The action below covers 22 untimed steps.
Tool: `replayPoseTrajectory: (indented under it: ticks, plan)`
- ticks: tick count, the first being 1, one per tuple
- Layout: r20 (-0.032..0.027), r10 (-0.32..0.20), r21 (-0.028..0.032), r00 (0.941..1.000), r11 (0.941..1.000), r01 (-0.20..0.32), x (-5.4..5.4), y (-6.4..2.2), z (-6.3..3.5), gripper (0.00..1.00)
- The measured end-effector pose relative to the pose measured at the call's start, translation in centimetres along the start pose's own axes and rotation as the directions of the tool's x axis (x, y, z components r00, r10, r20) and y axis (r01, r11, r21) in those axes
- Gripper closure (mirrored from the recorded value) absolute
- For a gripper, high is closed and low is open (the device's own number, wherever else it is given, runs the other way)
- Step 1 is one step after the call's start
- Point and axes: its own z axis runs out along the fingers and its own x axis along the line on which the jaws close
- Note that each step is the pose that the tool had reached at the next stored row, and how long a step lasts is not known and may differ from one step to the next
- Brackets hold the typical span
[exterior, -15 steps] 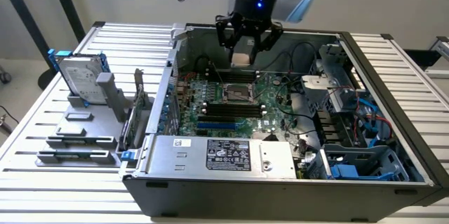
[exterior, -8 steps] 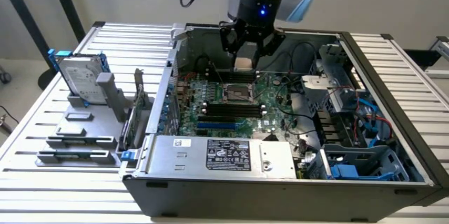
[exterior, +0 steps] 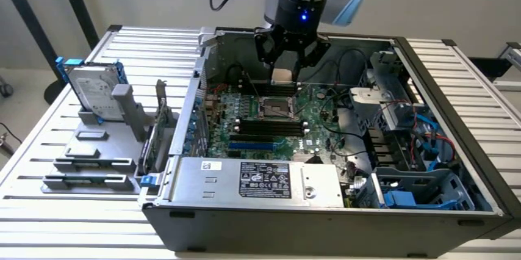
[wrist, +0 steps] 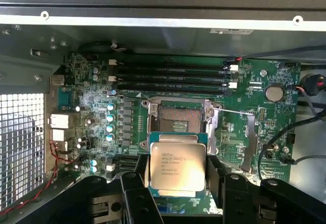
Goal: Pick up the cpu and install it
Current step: 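Pick up the cpu and move it towards the insertion slot, then place the cpu into insertion slot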
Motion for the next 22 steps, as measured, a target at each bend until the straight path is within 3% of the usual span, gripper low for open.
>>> replayPoseTrajectory:
  ticks: [14, 18, 22]
  plan:
    - [0.0001, 0.006, -0.0005, 1.0, 1.0, -0.006, 0.02, 0.0, 0.02, 0.45]
    - [0.0015, 0.076, -0.0071, 0.9971, 0.9971, -0.076, 0.02, 0.0, 0.14, 0.45]
    - [0.0024, 0.147, -0.0137, 0.9891, 0.989, -0.147, 0.0, -0.01, 0.27, 0.45]
